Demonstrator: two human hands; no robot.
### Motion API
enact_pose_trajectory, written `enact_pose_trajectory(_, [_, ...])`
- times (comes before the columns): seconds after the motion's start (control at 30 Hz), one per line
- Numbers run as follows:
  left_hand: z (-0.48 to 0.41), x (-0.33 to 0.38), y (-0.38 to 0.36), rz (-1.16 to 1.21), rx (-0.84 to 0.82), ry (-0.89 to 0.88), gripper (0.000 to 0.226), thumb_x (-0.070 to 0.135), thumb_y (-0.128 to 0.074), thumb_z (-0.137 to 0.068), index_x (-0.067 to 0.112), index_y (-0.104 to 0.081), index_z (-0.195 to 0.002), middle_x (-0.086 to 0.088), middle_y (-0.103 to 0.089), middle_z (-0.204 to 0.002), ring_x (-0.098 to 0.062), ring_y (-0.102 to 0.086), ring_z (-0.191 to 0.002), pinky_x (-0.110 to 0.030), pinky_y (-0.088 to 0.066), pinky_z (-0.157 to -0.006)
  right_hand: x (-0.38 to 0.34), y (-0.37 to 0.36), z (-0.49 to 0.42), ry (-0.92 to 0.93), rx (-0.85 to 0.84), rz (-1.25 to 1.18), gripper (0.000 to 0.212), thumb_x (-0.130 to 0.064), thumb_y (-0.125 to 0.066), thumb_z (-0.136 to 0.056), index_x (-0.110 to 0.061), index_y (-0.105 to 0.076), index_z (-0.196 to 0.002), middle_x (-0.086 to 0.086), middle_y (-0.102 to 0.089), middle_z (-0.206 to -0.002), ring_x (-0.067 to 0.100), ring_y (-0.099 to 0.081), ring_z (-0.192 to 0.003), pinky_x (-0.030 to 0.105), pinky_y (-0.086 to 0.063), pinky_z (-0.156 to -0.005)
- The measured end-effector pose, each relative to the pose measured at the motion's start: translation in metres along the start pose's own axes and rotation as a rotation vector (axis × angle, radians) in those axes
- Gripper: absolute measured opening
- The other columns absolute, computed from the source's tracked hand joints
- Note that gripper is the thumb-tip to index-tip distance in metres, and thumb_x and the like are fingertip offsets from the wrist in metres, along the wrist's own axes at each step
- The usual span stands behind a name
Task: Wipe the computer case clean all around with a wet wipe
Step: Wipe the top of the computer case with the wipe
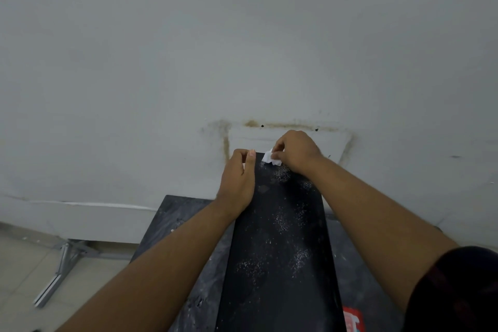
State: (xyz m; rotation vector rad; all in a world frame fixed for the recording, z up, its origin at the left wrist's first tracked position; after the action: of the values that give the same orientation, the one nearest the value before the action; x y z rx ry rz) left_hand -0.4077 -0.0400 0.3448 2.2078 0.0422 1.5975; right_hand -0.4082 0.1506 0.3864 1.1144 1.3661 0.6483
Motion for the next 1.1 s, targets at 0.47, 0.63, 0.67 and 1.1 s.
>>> enact_pose_trajectory(0.47, [0.001,-0.008,-0.003,0.108,-0.044,0.075,0.041,0.048,-0.024,-0.116,0.025,-0.057,-0.125,0.011,-0.063,-0.112,0.017,-0.056,-0.093,-0.001,-0.040,-0.077,0.005,-0.014,-0.002,-0.011,-0.007,-0.090,0.003,-0.038,-0.084,-0.089,-0.035,-0.084,-0.091,-0.009,-0.079,-0.105,0.012,-0.063,-0.115,0.038,-0.054,-0.097])
enact_pose_trajectory(0.63, [0.001,-0.011,-0.004,0.133,-0.038,0.076,0.049,0.053,-0.022,-0.114,0.023,-0.058,-0.127,0.008,-0.065,-0.114,0.002,-0.060,-0.103,-0.011,-0.042,-0.082,-0.008,-0.021,-0.001,0.049,-0.074,-0.106,0.004,-0.038,-0.086,-0.088,-0.039,-0.082,-0.086,-0.014,-0.076,-0.099,0.010,-0.063,-0.107,0.038,-0.053,-0.095])
enact_pose_trajectory(0.67, [0.001,-0.011,-0.003,0.135,-0.038,0.080,0.050,0.054,-0.021,-0.114,0.023,-0.058,-0.128,0.008,-0.065,-0.113,0.002,-0.060,-0.102,-0.009,-0.042,-0.081,-0.007,-0.020,-0.002,0.022,-0.044,-0.079,0.009,-0.041,-0.085,-0.088,-0.043,-0.079,-0.081,-0.012,-0.075,-0.101,0.011,-0.061,-0.109,0.037,-0.052,-0.092])
enact_pose_trajectory(1.1, [0.006,-0.012,0.000,0.115,-0.022,0.123,0.061,0.057,-0.021,-0.113,0.020,-0.058,-0.144,0.012,-0.064,-0.132,-0.002,-0.058,-0.122,-0.016,-0.040,-0.102,-0.022,-0.024,-0.001,0.072,-0.052,-0.134,0.005,-0.031,-0.082,-0.092,-0.028,-0.085,-0.095,-0.012,-0.079,-0.101,0.008,-0.066,-0.101,0.040,-0.054,-0.099])
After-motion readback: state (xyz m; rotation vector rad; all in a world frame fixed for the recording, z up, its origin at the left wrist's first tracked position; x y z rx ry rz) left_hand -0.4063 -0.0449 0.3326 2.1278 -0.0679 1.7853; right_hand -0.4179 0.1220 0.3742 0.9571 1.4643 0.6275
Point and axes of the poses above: each hand's wrist, its own z-axis away from the middle knuckle, its own y-axis out of the back of the hand, x = y × z, the point moved 7 cm from there along -z, towards the middle knuckle
